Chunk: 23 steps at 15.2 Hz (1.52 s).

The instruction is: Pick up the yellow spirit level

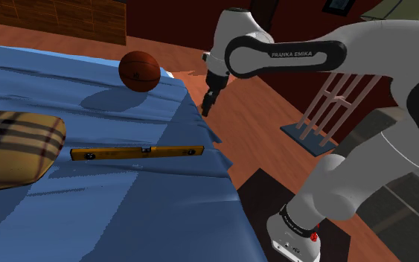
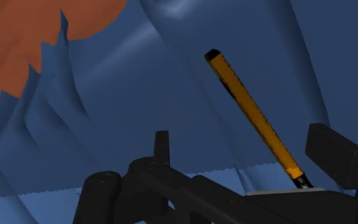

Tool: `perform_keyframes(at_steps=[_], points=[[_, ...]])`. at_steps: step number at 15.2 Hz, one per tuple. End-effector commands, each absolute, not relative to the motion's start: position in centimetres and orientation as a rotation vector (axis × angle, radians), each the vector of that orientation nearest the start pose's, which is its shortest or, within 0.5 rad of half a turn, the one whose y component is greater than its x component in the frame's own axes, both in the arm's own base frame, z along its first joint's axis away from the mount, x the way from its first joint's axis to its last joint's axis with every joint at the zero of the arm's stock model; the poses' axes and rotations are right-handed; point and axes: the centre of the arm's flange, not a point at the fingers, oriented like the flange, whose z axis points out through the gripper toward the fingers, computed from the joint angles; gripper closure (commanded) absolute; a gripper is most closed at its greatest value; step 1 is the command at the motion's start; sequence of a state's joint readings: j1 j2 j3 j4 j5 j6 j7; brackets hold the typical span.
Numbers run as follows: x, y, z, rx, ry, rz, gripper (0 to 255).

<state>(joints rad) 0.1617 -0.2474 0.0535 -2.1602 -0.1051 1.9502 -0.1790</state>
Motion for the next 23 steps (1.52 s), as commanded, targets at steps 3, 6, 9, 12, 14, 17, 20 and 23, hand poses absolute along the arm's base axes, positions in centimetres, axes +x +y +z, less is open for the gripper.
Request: perform_keyframes(at_steps=[3,6,9,12,14,17,20,23], points=[[50.5,12.9,47.3,-3.135,-0.867,-0.039,0],[52.5,15.6,45.1,-3.098,-0.994,-0.02,0],[54.2,18.4,42.7,-3.056,-1.118,-0.002,0],[55.7,21.3,40.4,-3.008,-1.241,0.016,0],[56.6,23.2,38.8,-2.974,-1.322,0.028,0],[57.6,26.3,36.4,-2.917,-1.441,0.047,0],[58.4,29.4,33.9,-2.856,-1.558,0.065,0],[58.6,31.0,32.1,-2.823,-1.615,0.074,0]])
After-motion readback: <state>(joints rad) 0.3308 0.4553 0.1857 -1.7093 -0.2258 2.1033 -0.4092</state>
